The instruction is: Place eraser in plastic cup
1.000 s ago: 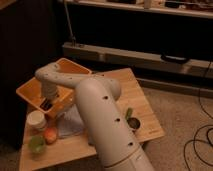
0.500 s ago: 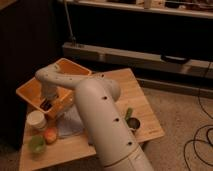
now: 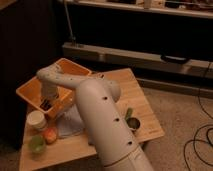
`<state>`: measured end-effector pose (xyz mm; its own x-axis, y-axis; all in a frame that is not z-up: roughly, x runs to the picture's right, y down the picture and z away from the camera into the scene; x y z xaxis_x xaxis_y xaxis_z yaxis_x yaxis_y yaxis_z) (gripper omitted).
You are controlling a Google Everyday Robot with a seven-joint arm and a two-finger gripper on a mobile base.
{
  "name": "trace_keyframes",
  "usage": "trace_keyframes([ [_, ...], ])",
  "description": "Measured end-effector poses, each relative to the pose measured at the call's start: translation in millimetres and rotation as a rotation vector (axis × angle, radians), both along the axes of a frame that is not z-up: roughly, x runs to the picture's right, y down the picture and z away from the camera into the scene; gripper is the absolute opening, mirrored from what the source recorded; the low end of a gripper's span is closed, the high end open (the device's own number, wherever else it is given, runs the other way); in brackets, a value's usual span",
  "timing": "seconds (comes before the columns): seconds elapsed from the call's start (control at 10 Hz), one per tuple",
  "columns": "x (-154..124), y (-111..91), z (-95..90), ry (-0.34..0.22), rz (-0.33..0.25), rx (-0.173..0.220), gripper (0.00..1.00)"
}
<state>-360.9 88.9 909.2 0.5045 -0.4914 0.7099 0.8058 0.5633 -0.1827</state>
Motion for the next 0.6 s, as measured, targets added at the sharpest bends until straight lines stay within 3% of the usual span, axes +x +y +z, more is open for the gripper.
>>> trace_keyframes([
  [0.5, -4.3, -0.1, 1.1, -0.020, 0.008, -0.013, 0.02],
  [0.6, -4.1, -0.4, 1.2, -0.021, 0.008, -0.014, 0.00],
])
